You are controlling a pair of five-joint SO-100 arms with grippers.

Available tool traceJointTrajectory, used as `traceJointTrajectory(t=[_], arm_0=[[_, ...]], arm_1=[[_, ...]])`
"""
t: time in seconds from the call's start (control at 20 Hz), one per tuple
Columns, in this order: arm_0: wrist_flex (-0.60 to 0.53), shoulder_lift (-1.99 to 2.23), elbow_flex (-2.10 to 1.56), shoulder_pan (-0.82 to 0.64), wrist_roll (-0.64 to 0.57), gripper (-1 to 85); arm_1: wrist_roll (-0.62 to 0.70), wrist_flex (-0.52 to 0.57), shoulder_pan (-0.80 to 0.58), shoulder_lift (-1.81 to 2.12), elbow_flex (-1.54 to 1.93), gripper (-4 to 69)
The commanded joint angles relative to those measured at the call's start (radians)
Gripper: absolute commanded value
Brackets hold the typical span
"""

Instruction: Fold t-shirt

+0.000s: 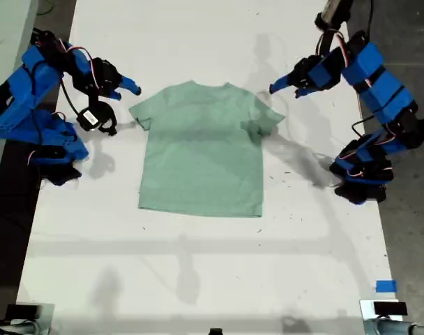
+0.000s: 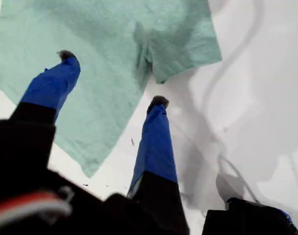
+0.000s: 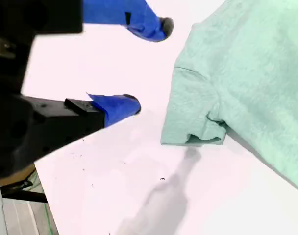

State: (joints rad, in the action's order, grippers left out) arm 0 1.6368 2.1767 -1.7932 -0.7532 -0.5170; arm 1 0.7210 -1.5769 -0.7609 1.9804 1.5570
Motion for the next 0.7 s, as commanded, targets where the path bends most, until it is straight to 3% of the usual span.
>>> traceJointTrajectory(t=[0.0, 0.4, 0.65], arm_0=[[-0.043, -0.041, 0.043, -0.032, -0.026, 25.9], [-0.161, -0.209, 0.043, -0.075, -0.08, 26.5], [-0.183, -0.249, 0.04, -0.086, -0.084, 26.6]], arm_1=[[0.086, 0.101, -0.071, 0.011, 0.1, 33.3], [0.181, 0.476, -0.144, -0.052, 0.482, 33.6], [0.176, 0.641, -0.137, -0.216, 0.543, 33.7]])
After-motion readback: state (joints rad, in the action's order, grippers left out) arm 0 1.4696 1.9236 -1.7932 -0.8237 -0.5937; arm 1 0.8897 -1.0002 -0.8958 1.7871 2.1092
